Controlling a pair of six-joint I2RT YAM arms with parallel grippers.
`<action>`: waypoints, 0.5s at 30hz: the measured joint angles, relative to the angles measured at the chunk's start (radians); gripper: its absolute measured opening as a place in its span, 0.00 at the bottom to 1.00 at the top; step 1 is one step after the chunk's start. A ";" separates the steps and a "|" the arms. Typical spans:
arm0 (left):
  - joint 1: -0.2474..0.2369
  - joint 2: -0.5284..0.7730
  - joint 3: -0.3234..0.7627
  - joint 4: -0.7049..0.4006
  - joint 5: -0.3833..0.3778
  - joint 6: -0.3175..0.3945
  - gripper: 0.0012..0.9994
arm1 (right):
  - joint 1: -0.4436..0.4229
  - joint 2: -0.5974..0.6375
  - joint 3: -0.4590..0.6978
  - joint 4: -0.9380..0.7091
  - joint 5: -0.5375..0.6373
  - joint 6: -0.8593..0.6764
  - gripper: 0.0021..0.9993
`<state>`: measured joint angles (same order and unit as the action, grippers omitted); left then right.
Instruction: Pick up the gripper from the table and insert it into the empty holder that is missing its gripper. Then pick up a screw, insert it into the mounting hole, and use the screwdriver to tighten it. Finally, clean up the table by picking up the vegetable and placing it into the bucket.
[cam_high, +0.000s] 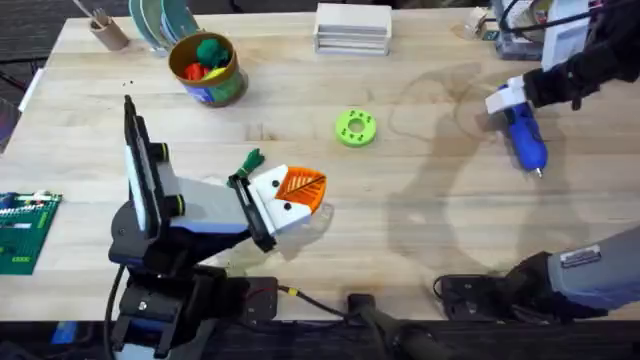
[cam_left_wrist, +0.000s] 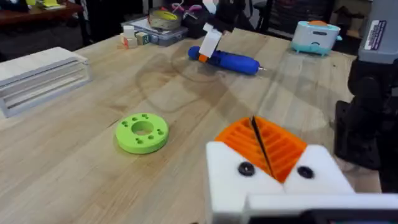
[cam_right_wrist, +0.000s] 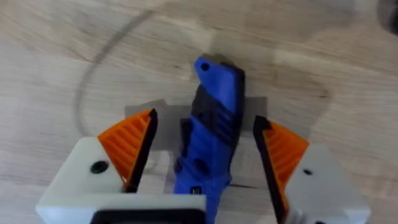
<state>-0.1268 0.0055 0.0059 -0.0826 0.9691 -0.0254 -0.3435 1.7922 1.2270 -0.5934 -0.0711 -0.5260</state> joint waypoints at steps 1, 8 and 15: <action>0.000 0.000 0.000 0.000 0.000 0.000 0.01 | 0.000 0.011 0.000 0.000 0.000 -0.003 0.99; 0.000 0.000 0.000 0.000 0.000 0.000 0.01 | 0.000 0.058 0.001 0.003 0.000 -0.006 0.99; 0.000 0.000 0.000 0.000 0.000 0.000 0.01 | 0.000 0.059 0.001 0.003 -0.001 -0.007 0.96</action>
<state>-0.1268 0.0052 0.0059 -0.0822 0.9691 -0.0253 -0.3435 1.8507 1.2278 -0.5903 -0.0719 -0.5335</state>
